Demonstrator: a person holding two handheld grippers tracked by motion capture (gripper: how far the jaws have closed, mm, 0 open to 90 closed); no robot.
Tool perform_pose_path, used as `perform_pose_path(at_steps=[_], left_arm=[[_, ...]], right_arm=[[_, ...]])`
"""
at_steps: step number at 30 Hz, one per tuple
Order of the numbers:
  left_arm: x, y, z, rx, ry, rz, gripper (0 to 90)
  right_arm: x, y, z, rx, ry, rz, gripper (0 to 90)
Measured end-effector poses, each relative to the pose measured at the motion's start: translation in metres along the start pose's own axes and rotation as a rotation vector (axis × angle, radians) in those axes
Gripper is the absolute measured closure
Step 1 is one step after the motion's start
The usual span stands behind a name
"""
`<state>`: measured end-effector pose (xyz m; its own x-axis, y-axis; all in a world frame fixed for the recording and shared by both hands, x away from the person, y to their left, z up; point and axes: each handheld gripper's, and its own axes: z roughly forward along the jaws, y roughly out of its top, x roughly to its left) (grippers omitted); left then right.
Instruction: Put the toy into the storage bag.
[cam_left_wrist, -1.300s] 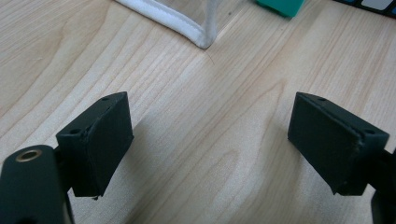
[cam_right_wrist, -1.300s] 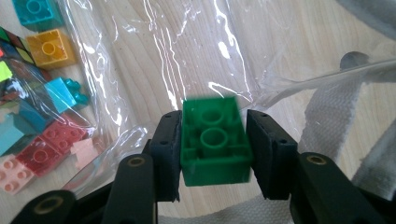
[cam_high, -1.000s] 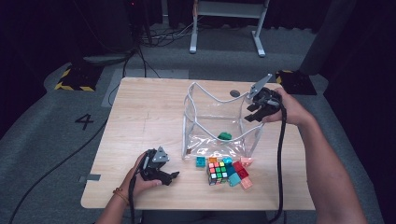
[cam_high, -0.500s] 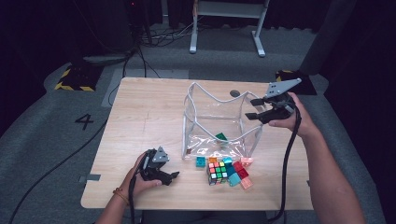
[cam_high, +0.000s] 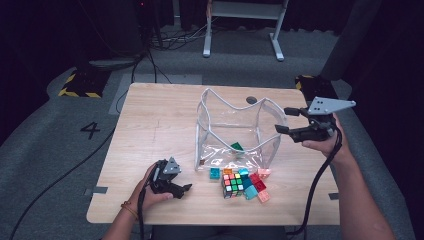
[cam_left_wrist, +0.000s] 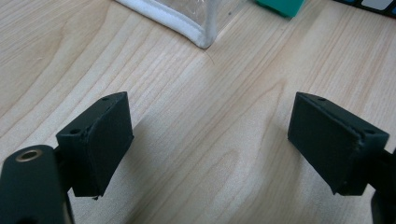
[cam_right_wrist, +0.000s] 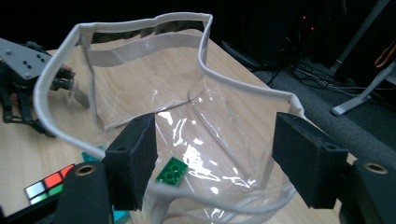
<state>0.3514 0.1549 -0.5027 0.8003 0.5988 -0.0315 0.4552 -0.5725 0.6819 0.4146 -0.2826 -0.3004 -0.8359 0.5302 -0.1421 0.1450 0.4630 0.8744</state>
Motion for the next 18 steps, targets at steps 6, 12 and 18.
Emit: perform_pose_path(at_steps=[6, 12, 18], left_arm=[[0.000, 0.000, 0.000, 0.000, 0.000, 0.001, 14.0], [0.000, 0.000, 0.000, 0.000, 0.000, -0.001, 14.0], [0.000, 0.000, 0.000, -0.001, 0.000, -0.001, 14.0]], right_arm=[[0.010, -0.020, -0.017, -0.036, -0.041, 0.028, 31.3], [0.026, -0.051, -0.030, -0.043, -0.052, 0.034, 31.8], [0.041, -0.085, -0.033, 0.007, -0.077, 0.034, 32.6]])
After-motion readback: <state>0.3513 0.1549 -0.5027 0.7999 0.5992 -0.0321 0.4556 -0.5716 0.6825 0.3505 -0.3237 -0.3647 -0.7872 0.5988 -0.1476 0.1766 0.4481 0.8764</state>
